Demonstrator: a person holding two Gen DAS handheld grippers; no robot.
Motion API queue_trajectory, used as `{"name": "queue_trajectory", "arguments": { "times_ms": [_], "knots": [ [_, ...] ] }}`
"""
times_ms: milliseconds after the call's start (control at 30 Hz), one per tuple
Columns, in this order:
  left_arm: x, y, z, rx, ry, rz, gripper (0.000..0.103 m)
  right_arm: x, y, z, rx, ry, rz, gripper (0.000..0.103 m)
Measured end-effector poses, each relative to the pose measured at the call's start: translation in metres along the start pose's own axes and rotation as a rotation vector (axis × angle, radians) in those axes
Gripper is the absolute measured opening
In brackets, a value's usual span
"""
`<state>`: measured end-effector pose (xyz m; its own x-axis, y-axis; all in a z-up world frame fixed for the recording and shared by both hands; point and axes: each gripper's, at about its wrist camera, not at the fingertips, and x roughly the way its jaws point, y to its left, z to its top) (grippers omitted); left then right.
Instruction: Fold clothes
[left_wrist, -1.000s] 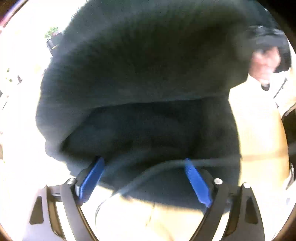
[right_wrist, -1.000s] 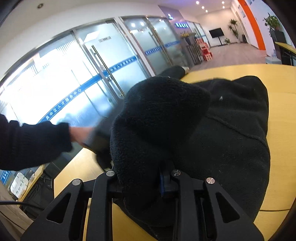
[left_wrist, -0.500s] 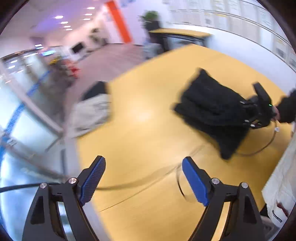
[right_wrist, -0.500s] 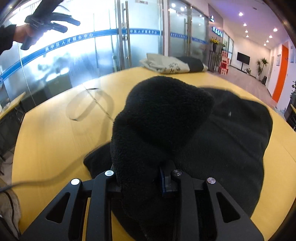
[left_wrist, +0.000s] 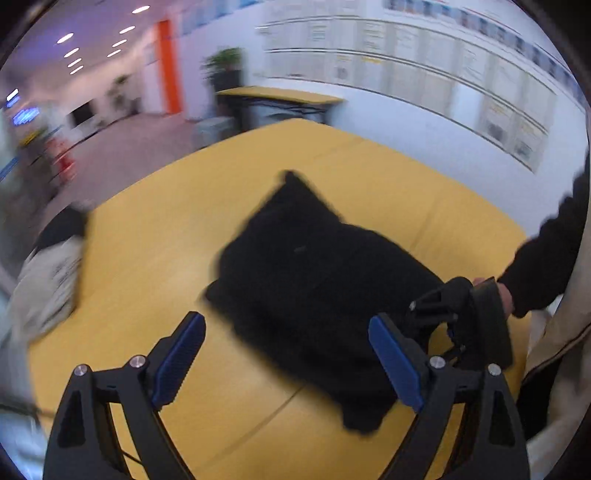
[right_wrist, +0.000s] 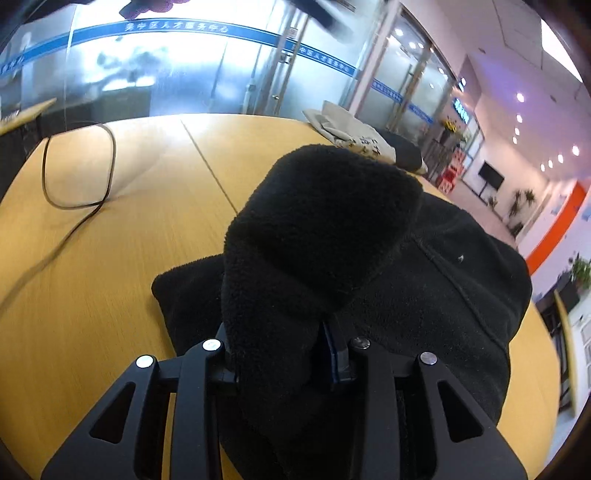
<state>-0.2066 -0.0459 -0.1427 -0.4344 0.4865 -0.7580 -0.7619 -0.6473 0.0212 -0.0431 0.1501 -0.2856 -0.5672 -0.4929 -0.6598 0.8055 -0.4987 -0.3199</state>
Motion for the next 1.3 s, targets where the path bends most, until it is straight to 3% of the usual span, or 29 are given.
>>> {"name": "queue_trajectory", "arguments": {
  "times_ms": [133, 200, 267, 367, 400, 567, 633, 700, 767, 800, 833, 900, 967, 1033, 1167, 1200, 1300],
  "knots": [
    [0.093, -0.016, 0.022, 0.152, 0.069, -0.090, 0.093, -0.009, 0.004, -0.007, -0.014, -0.025, 0.021, 0.033],
    [0.132, -0.017, 0.017, 0.213, 0.140, -0.097, 0.093, -0.015, 0.006, -0.011, -0.012, -0.037, 0.037, 0.035],
    [0.154, -0.017, 0.004, 0.270, 0.192, -0.114, 0.094, -0.020, 0.007, -0.014, -0.011, -0.049, 0.053, 0.037],
    [0.155, -0.009, -0.006, 0.224, 0.137, -0.153, 0.094, -0.029, 0.009, -0.019, -0.009, -0.066, 0.077, 0.051],
    [0.155, -0.008, -0.008, 0.225, 0.133, -0.153, 0.094, -0.035, 0.005, -0.019, 0.018, -0.078, 0.112, 0.054],
    [0.160, -0.005, -0.012, 0.228, 0.136, -0.171, 0.095, -0.082, -0.067, 0.006, 0.420, -0.202, 0.548, 0.055],
    [0.157, -0.004, -0.010, 0.224, 0.140, -0.180, 0.095, -0.074, -0.076, 0.019, 0.453, -0.214, 0.588, 0.055],
    [0.156, -0.004, -0.008, 0.228, 0.146, -0.182, 0.095, -0.051, -0.073, 0.030, 0.470, -0.172, 0.629, 0.055],
    [0.156, -0.004, -0.008, 0.234, 0.154, -0.182, 0.095, -0.019, -0.052, 0.030, 0.453, -0.039, 0.674, 0.050],
    [0.156, -0.004, -0.007, 0.237, 0.157, -0.182, 0.095, -0.006, -0.038, 0.027, 0.436, 0.038, 0.692, 0.039],
    [0.155, -0.004, -0.007, 0.237, 0.160, -0.181, 0.095, 0.000, -0.023, 0.021, 0.421, 0.098, 0.701, 0.028],
    [0.149, -0.002, -0.008, 0.221, 0.159, -0.175, 0.095, 0.002, -0.003, 0.008, 0.419, 0.164, 0.694, 0.016],
    [0.141, -0.002, -0.009, 0.208, 0.150, -0.162, 0.095, -0.019, -0.005, 0.007, 0.437, 0.093, 0.716, 0.021],
    [0.139, -0.003, -0.012, 0.213, 0.151, -0.154, 0.095, -0.041, -0.017, 0.014, 0.459, -0.014, 0.740, 0.048],
    [0.142, 0.004, -0.012, 0.184, 0.146, -0.174, 0.096, -0.087, -0.052, 0.034, 0.480, -0.204, 0.630, 0.052],
    [0.144, 0.004, -0.012, 0.179, 0.144, -0.176, 0.096, -0.081, -0.054, 0.038, 0.472, -0.175, 0.584, 0.053],
    [0.150, 0.006, -0.012, 0.185, 0.155, -0.179, 0.096, -0.033, -0.035, 0.035, 0.405, 0.060, 0.540, 0.049]
  ]
}}
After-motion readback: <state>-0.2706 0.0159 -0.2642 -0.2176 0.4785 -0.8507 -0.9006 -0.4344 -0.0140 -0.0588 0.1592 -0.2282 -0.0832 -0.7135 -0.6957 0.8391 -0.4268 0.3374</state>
